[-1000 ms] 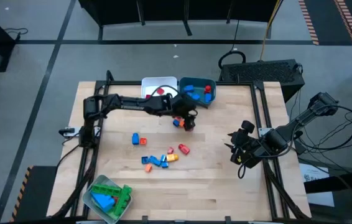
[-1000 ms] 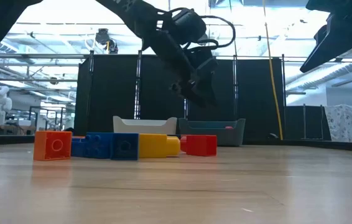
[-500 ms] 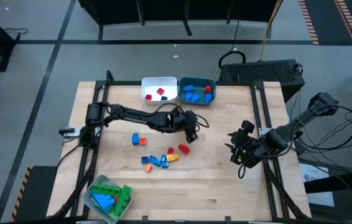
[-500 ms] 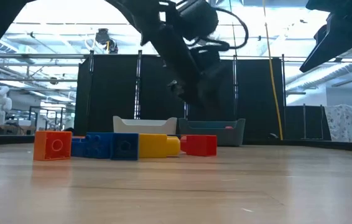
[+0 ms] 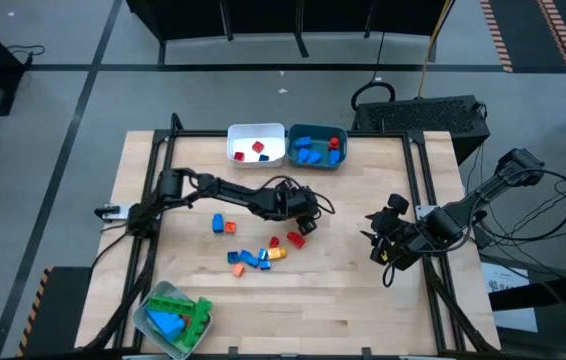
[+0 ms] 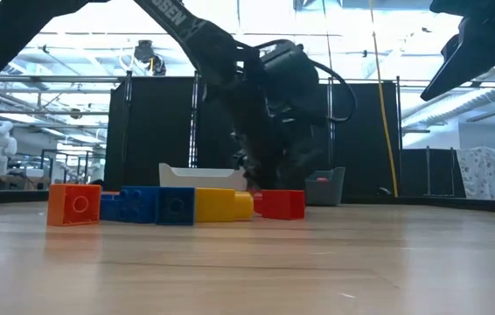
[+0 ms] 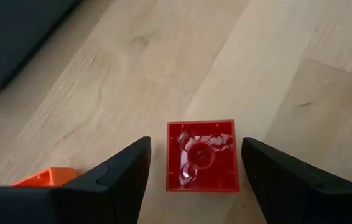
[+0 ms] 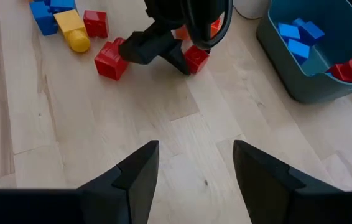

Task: Sort blocks by size
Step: Put the red cube 4 stud game piece into the white bin

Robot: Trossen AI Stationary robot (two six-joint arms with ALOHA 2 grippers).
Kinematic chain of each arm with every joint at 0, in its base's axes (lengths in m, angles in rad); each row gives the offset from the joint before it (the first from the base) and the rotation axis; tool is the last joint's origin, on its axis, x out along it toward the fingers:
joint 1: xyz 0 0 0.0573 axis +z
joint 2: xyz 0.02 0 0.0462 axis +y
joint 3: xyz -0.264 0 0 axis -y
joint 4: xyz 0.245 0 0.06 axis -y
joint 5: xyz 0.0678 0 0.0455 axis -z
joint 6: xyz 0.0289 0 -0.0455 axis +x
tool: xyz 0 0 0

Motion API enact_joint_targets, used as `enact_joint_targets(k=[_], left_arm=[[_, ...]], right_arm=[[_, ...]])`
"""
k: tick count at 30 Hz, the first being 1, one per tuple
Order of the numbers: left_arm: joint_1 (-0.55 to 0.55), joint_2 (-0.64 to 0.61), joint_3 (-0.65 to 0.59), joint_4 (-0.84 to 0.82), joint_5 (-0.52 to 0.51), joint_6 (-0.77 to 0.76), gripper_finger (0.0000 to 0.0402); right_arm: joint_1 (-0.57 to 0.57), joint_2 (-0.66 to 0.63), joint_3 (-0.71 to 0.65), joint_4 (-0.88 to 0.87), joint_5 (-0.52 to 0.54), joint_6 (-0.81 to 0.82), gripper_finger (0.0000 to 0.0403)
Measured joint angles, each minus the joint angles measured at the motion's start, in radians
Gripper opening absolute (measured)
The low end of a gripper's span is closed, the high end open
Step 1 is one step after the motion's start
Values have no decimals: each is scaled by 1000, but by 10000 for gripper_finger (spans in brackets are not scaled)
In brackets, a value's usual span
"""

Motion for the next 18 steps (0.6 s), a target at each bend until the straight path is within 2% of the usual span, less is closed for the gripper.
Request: enact_joint_targets(k=[5,11,18], left_arm=[[0,7,0,5,-3,-1,231],[-1,8,1,6,3,-1,142],[-12,-13,14,-18,15,-1,140]], right_arm=[[0,0,0,0,0,0,192],[0,0,0,0,0,0,192],[0,0,0,0,1,0,192]])
